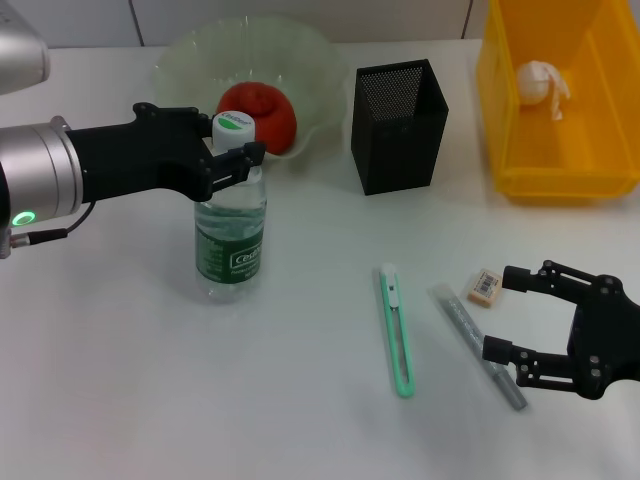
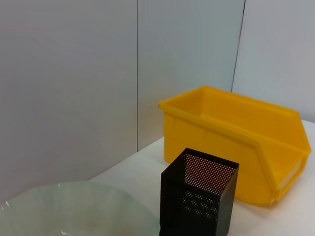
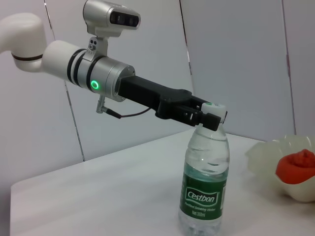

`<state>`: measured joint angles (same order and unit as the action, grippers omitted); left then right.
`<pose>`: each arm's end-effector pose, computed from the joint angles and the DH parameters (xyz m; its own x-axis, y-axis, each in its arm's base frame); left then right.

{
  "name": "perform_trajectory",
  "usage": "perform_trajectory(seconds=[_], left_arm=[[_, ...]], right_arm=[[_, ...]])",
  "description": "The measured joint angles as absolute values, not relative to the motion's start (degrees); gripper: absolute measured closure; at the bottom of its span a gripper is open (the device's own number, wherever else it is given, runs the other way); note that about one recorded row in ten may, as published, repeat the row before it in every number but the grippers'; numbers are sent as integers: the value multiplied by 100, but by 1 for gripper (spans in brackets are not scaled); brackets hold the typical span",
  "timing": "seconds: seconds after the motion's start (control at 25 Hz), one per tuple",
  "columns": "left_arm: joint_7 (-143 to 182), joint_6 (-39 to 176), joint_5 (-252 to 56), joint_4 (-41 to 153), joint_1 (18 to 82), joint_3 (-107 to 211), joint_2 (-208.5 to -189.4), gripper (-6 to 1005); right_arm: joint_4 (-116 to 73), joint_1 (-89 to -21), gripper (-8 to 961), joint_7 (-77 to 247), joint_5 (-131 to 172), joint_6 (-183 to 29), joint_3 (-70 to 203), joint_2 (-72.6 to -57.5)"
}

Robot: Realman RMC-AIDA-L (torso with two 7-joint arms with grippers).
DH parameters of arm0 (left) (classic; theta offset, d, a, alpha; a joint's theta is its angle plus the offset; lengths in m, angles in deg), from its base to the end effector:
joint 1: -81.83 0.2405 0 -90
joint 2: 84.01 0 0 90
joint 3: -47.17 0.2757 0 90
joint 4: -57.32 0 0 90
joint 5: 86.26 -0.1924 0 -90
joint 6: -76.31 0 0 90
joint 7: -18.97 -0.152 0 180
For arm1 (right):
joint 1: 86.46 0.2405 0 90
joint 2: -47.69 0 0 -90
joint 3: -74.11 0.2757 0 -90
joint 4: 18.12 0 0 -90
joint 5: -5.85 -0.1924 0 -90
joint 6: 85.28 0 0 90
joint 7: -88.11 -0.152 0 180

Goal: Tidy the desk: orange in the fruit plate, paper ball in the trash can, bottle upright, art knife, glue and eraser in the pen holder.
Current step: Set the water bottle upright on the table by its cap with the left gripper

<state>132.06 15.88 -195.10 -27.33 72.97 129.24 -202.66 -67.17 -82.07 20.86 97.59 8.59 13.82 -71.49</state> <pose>-0.2133 0.3136 -0.0010 0.8710 0.3078 0.3828 0.4638 -0.7721 -0.4344 0.3007 0.2156 -0.0105 0.7730 -0.2145 -0.5971 -0.4032 -0.8927 -0.2013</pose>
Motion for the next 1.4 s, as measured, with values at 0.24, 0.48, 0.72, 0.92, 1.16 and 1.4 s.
perform_trajectory(seconds=[0.24,0.48,0.72,0.92,1.16,1.4], left_arm=[[13192,1588,-19505,-2742,7314,12913,-20266,533],[13141,1586,-19449,-2768,7328,12908,-20266,517],[13131,1583,-19430,-2732,7314,12842,-20266,502],[13118,1591,-19333,-2637,7281,12737,-20266,489],[12975,1636,-19126,-2599,7315,12715,-20266,474],[12750,1649,-19075,-2573,7309,12721,-20269,459]], right_arm=[[-6706,-8207,117,2086,9762,859,1382,-7148],[-6705,-8200,117,2087,9762,859,1382,-7149],[-6708,-8197,117,2087,9762,858,1380,-7149],[-6708,-8195,118,2087,9761,859,1366,-7149],[-6708,-8134,118,2010,9762,889,1355,-7149],[-6940,-8123,118,1663,9765,920,1416,-7150]])
